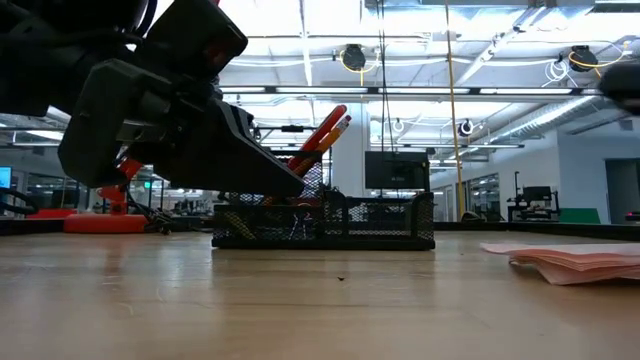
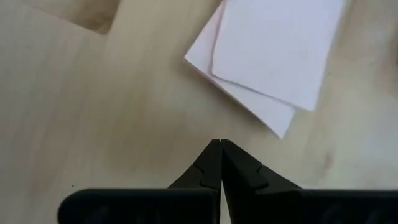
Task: Pick and place office supplies into organizer
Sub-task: Put the sticky note into the desk organizer
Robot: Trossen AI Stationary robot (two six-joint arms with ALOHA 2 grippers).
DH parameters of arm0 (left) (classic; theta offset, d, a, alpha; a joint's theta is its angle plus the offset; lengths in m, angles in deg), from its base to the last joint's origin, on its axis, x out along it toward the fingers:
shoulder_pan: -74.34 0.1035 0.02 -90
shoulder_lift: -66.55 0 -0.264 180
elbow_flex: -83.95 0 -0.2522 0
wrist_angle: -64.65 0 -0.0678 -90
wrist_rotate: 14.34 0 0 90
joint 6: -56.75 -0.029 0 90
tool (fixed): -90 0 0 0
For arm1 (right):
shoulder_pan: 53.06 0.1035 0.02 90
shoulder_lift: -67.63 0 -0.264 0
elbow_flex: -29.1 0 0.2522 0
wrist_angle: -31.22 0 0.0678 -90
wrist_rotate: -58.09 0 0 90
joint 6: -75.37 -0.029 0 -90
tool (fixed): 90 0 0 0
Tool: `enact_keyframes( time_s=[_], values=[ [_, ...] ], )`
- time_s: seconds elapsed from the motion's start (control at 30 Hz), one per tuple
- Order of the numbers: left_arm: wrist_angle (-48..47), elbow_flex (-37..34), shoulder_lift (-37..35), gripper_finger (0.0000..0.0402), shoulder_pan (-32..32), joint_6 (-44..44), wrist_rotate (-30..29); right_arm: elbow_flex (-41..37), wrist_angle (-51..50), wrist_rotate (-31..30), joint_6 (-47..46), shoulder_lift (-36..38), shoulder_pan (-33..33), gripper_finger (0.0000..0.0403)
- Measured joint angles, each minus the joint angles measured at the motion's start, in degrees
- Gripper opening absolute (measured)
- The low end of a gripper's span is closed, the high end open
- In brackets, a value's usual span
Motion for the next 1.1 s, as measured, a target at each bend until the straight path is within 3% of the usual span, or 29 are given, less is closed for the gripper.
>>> enact_keyframes(
  time_s=[0.2, 0.3, 0.5, 0.7, 0.8, 0.93, 1.1],
  values=[
    [0.28, 0.0, 0.0, 0.001, 0.59, 0.27, 0.01, 0.02, -1.59, -13.62, 0.42, 0.0, 6.1, 0.0],
    [0.4, 0.0, 0.0, 0.0021, 1.01, 0.44, 0.01, 0.02, -1.55, -17.34, -4.95, 0.13, 7.47, 0.0],
    [0.11, 0.48, 0.02, 0.0018, 1.2, -3.87, 1.83, 0.02, 2.46, -16.66, -16.09, 1.08, 7.51, 0.0],
    [-4.69, 5.77, 0.04, 0.0005, 1.14, -10.38, 7.45, 0.02, 7.15, -10.53, -25.57, 2.25, 6.33, 0.0],
    [-11.01, 10.58, 0.04, 0.0016, 1.14, -10.52, 7.49, 0.02, 7.52, -7.76, -25.62, 2.27, 5.64, 0.0],
    [-17.68, 15.79, 0.04, 0.0027, 1.86, -11.41, 8.04, 0.02, 7.34, -8.87, -23.41, 2.27, 5.45, 0.0],
    [-19.18, 18.04, 0.04, 0.0019, 3.73, -14.3, 15.25, 0.0, 7.16, -7.64, -28.01, 2.27, 3.94, 0.0003]
  ],
)
